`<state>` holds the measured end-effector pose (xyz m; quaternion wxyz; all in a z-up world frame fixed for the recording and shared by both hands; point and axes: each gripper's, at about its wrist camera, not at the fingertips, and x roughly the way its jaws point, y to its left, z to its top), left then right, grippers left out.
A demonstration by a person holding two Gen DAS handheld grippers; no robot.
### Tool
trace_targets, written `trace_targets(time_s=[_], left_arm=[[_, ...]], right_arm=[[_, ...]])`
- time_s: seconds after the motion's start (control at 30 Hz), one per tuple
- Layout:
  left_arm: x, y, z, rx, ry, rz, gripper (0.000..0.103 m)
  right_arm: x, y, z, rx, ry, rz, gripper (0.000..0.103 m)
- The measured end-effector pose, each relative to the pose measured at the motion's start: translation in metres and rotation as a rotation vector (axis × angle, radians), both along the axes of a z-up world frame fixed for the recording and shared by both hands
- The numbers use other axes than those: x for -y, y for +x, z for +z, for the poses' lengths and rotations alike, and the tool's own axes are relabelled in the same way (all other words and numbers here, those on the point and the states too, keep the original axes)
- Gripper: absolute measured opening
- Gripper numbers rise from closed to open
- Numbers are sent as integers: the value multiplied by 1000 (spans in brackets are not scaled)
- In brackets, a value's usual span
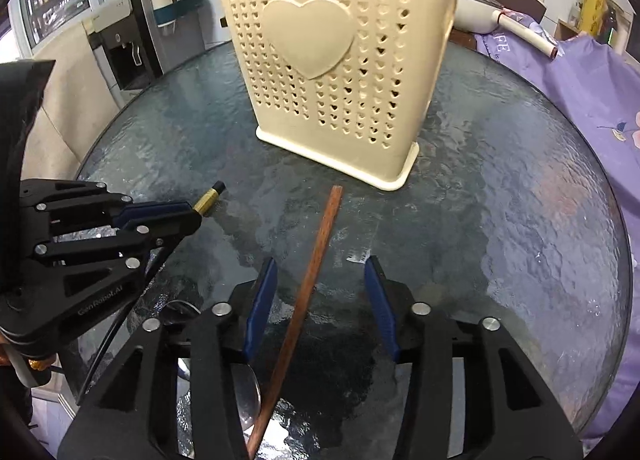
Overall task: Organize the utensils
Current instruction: 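Grasp a wooden chopstick with the right tool while the left tool grasps a black gold-tipped chopstick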
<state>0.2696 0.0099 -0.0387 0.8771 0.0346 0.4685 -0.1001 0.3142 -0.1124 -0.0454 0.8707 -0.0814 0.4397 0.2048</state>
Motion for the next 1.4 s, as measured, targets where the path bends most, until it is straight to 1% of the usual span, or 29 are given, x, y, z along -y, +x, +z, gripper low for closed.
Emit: trace_targets(time_s=[0.2, 0.4, 0.63, 0.8, 0.9, 1.07, 1.17, 1.3, 1.4], left_arm=[[2, 0, 0, 5, 0, 0, 9], [2, 0, 0, 7, 4, 1, 9], [3, 2, 0, 8, 11, 7, 9], [1, 3, 1, 9, 7, 8, 9], [2, 2, 1, 15, 16, 9, 9], [3, 2, 1, 18, 15, 14, 8], [3, 2, 1, 18, 7, 23, 8], [3, 3, 1, 21, 2, 34, 8], [1, 2, 4, 29, -26, 39, 7]], right_arm=[[-7, 6, -5, -12, -21, 8, 31], [-13, 13, -6, -6, -38, 5, 27], [-25, 27, -5, -18, -42, 10, 25], [-33, 35, -5, -19, -43, 18, 14], [-36, 34, -5, -14, -44, 26, 11], [-30, 31, -8, 0, -25, 26, 9], [-18, 28, -9, -6, 24, 23, 8], [-9, 23, -3, 24, 57, 23, 8], [-2, 19, 5, 48, 87, 24, 8]])
